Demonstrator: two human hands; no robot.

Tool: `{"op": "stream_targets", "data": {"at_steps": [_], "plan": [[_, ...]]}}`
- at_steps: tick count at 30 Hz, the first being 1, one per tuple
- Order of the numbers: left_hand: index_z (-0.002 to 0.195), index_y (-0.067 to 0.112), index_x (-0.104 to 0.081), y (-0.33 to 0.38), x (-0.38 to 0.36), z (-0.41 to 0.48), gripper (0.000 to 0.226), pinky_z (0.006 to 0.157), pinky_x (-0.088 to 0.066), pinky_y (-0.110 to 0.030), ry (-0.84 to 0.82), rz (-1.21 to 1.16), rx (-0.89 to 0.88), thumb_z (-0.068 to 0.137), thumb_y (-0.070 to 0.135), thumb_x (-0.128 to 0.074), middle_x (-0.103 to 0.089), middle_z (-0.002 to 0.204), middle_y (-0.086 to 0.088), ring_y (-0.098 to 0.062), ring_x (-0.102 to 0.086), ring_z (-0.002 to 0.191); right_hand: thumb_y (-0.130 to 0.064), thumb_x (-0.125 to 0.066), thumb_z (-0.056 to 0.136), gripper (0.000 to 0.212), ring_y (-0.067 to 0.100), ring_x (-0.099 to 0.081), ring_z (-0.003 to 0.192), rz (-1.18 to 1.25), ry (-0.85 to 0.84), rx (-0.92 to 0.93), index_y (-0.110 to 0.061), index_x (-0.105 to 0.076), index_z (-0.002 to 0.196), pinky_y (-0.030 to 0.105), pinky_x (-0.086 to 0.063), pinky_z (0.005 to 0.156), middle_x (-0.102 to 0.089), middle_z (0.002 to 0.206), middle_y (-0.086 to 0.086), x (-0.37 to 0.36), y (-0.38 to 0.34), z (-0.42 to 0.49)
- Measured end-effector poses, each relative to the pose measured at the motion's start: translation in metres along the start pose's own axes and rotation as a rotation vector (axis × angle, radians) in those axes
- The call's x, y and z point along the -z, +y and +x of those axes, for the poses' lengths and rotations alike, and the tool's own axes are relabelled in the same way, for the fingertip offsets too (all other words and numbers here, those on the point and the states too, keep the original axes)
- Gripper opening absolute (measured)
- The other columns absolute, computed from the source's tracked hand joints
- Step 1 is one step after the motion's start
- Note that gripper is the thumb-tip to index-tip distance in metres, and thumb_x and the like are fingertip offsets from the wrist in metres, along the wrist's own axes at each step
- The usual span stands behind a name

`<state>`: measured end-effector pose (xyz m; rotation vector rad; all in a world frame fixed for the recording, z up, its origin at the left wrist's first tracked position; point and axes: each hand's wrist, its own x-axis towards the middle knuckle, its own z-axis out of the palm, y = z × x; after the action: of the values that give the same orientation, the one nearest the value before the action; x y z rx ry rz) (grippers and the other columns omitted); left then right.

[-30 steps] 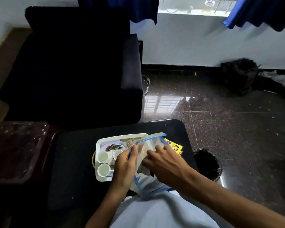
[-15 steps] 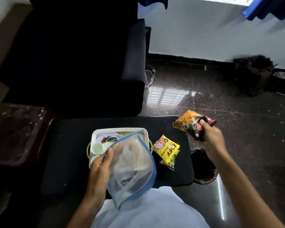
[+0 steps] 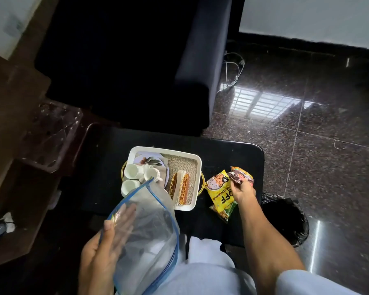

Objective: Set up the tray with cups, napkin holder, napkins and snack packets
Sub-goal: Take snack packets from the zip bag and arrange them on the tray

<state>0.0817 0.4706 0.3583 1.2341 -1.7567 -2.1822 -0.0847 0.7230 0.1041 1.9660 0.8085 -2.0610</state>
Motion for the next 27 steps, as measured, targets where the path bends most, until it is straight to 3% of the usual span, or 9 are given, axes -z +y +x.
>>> {"op": "stream_targets", "data": {"at_steps": [3,9,13,14,16,19,21,24,27], "plan": [[0.115,0.009,-0.065,-0.003,-0.008,-0.008,0.045,0.094,-0.055,-0.022,0.028,0.015,-0.002,0.091,0.039,-0.041,-0.077,0.120,-0.006,-0.017,-0.073,0.112,0.000,-0.053,0.098,0.055,0.034,-0.045,0.137,-0.005,-0.005,-0.059,-0.002,-0.032,0.149,0.042,-0.048,0.107,-0.035,0.153,0.020,0.005,0.002,-0.001],[0.118,0.014,-0.068,-0.011,-0.022,-0.012,0.046,0.103,-0.051,-0.028,-0.008,0.119,-0.030,0.095,0.045,-0.043,-0.075,0.126,-0.003,-0.017,-0.068,0.123,0.001,-0.056,0.098,0.042,0.033,-0.056,0.124,-0.053,0.003,-0.123,0.004,-0.046,0.138,0.043,-0.052,0.102,-0.050,0.140,0.023,0.029,0.008,-0.001],[0.120,0.019,-0.068,-0.010,-0.029,-0.013,0.045,0.102,-0.052,-0.021,-0.063,0.198,-0.053,0.097,0.047,-0.042,-0.075,0.125,0.004,-0.010,-0.066,0.124,-0.003,-0.062,0.095,0.028,0.028,-0.070,0.103,-0.473,0.059,0.134,0.001,-0.061,0.122,0.044,-0.058,0.094,-0.066,0.121,0.020,0.049,0.012,-0.017],[0.120,0.021,-0.068,-0.008,-0.030,-0.013,0.043,0.102,-0.053,-0.021,-0.087,0.218,-0.054,0.097,0.046,-0.042,-0.075,0.125,0.005,-0.009,-0.067,0.123,-0.007,-0.065,0.092,0.027,0.024,-0.071,0.098,-0.686,0.008,0.310,-0.006,-0.063,0.119,0.042,-0.059,0.092,-0.069,0.115,0.014,0.055,0.013,-0.026],[0.117,0.023,-0.070,-0.003,-0.031,-0.014,0.041,0.101,-0.054,-0.021,-0.145,0.243,-0.051,0.095,0.046,-0.043,-0.076,0.123,0.005,-0.007,-0.069,0.119,-0.019,-0.076,0.084,0.038,0.015,-0.068,0.104,-1.018,-0.317,0.691,-0.019,-0.062,0.120,0.032,-0.058,0.090,-0.069,0.117,-0.001,0.065,0.012,-0.051],[0.117,0.018,-0.073,0.008,-0.031,-0.011,0.046,0.087,-0.056,-0.014,-0.282,0.278,0.011,0.093,0.045,-0.045,-0.078,0.119,0.003,-0.011,-0.071,0.115,-0.050,-0.086,0.069,0.091,-0.003,-0.044,0.134,-1.255,-0.934,1.056,-0.030,-0.042,0.146,0.014,-0.038,0.108,-0.047,0.146,-0.016,0.070,0.007,-0.096],[0.121,0.015,-0.072,0.016,-0.032,-0.011,0.049,0.084,-0.055,-0.013,-0.421,0.332,0.074,0.093,0.045,-0.046,-0.077,0.120,0.000,-0.015,-0.071,0.116,-0.059,-0.084,0.066,0.110,0.006,-0.025,0.149,-1.347,-1.179,1.270,-0.027,-0.028,0.155,0.017,-0.022,0.119,-0.030,0.159,-0.010,0.067,0.010,-0.124],[0.119,0.016,-0.074,0.029,-0.033,-0.013,0.047,0.082,-0.056,-0.013,-0.644,0.439,0.131,0.094,0.046,-0.048,-0.079,0.115,0.001,-0.015,-0.075,0.107,-0.044,-0.082,0.078,0.076,0.015,-0.040,0.143,-1.329,-1.380,1.345,-0.019,-0.051,0.142,0.032,-0.035,0.116,-0.049,0.149,-0.005,0.063,0.019,-0.156],[0.109,0.025,-0.079,0.047,-0.020,-0.009,0.054,0.075,-0.055,-0.012,-0.617,0.430,-0.013,0.083,0.069,-0.062,-0.080,0.102,0.009,-0.002,-0.075,0.090,-0.039,-0.072,0.087,0.023,-0.010,-0.067,0.094,-1.205,-1.300,1.239,-0.025,-0.070,0.105,0.019,-0.052,0.078,-0.072,0.099,-0.029,0.070,0.026,-0.179]]}}
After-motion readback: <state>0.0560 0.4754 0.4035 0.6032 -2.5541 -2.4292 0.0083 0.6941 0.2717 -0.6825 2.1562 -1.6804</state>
